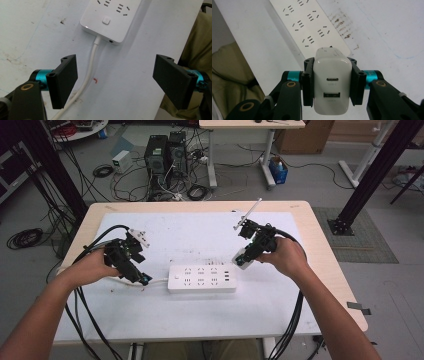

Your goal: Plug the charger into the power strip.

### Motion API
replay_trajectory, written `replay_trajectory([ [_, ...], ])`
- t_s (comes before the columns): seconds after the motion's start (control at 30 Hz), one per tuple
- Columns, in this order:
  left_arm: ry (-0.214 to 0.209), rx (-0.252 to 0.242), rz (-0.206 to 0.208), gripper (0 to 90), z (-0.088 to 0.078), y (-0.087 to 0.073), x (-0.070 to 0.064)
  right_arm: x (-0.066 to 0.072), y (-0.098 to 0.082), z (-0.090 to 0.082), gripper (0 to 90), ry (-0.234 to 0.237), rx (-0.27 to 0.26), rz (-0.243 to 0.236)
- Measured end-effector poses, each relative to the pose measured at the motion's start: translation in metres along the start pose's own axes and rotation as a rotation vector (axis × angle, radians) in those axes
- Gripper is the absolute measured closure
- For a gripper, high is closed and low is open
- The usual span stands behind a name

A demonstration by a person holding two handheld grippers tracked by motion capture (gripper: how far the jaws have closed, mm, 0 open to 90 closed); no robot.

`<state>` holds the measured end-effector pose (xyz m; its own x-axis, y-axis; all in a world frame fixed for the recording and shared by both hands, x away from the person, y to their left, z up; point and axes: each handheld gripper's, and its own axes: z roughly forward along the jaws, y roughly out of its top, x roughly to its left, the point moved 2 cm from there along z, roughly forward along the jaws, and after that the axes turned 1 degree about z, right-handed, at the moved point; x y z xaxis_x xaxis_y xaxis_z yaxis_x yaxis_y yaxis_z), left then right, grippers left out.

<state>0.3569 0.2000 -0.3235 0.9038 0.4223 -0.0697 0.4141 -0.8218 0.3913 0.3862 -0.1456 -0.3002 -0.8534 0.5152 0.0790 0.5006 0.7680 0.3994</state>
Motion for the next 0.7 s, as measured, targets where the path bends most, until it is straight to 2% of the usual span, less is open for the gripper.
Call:
replay_trajectory([
  [0.07,0.023,0.006,0.024,20.1,0.001,-0.002,-0.001,0.001,0.005,0.003,62.3,-0.003,0.013,-0.032],
  [0.1,0.035,0.026,0.053,20.1,0.0,-0.004,0.0,0.002,0.006,0.004,62.3,-0.004,0.017,-0.045],
  [0.2,0.042,0.048,0.059,20.1,0.002,-0.007,0.002,0.003,0.012,0.01,62.3,-0.012,0.035,-0.103],
  [0.23,0.047,0.059,0.062,20.1,0.002,-0.007,0.004,0.004,0.014,0.013,62.3,-0.032,0.052,-0.124],
  [0.3,0.025,0.053,0.06,20.1,0.001,-0.008,0.005,0.004,0.018,0.019,62.3,-0.078,0.079,-0.163],
  [0.33,0.021,0.057,0.063,20.1,0.001,-0.009,0.006,0.005,0.02,0.021,62.3,-0.086,0.091,-0.18],
  [0.4,0.028,0.071,0.058,20.1,0.0,-0.009,0.007,0.005,0.022,0.024,62.3,-0.081,0.104,-0.192],
  [0.43,0.031,0.079,0.06,20.1,0.001,-0.01,0.008,0.004,0.025,0.028,62.3,-0.079,0.113,-0.219],
  [0.5,0.023,0.091,0.061,19.9,0.003,-0.01,0.009,0.004,0.027,0.031,62.3,-0.073,0.124,-0.241],
  [0.57,0.021,0.108,0.063,6.3,0.006,-0.011,0.009,0.003,0.031,0.035,62.3,-0.058,0.129,-0.248],
  [0.7,-0.002,0.116,0.081,5.6,0.009,-0.013,0.011,0.004,0.036,0.041,62.2,-0.03,0.137,-0.275],
])
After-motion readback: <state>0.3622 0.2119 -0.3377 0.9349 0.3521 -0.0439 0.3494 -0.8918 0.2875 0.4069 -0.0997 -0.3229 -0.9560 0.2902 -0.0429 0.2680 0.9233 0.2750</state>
